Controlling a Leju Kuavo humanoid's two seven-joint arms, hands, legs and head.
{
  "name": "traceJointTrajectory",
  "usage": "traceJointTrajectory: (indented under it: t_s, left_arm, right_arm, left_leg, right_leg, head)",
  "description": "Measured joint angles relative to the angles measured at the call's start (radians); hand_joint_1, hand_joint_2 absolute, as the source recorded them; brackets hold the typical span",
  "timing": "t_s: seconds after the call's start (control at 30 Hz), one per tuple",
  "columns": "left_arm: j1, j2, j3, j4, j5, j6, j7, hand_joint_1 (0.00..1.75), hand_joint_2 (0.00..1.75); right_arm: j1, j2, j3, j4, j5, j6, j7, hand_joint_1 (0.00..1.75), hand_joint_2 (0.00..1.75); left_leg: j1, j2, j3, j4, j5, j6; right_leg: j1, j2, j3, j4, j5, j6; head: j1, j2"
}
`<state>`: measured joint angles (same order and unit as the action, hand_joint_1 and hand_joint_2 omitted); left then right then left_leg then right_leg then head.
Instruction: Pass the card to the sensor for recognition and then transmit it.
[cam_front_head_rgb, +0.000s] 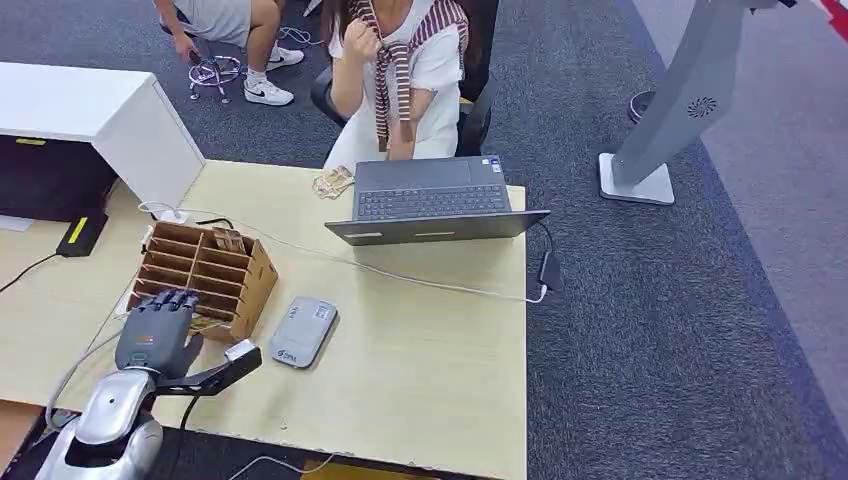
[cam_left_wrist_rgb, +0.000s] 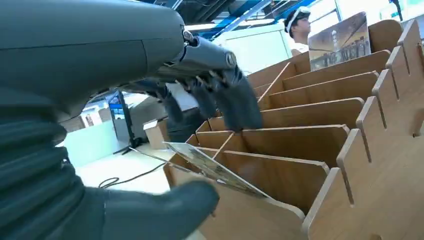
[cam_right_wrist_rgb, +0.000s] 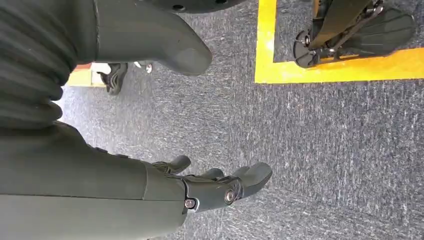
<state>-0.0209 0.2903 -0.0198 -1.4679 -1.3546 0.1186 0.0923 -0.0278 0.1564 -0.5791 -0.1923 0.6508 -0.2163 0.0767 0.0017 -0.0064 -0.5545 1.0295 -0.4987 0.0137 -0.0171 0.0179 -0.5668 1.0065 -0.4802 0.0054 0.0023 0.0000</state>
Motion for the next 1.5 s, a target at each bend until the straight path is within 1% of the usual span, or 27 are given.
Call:
traceJointTrajectory:
  t_s: [1.5]
  left_arm:
    - [-0.006, -0.008, 0.0, 0.0, 0.011, 0.007, 0.0, 1.75, 1.75]
  right_arm:
    - [0.0, 0.0, -0.006, 0.0, 0.01, 0.0, 0.003, 0.0, 1.75]
  left_leg:
    - [0.0, 0.0, 0.0, 0.0, 0.0, 0.0]
  right_leg:
    - [0.0, 0.0, 0.0, 0.0, 0.0, 0.0]
  head:
    - [0.0, 0.0]
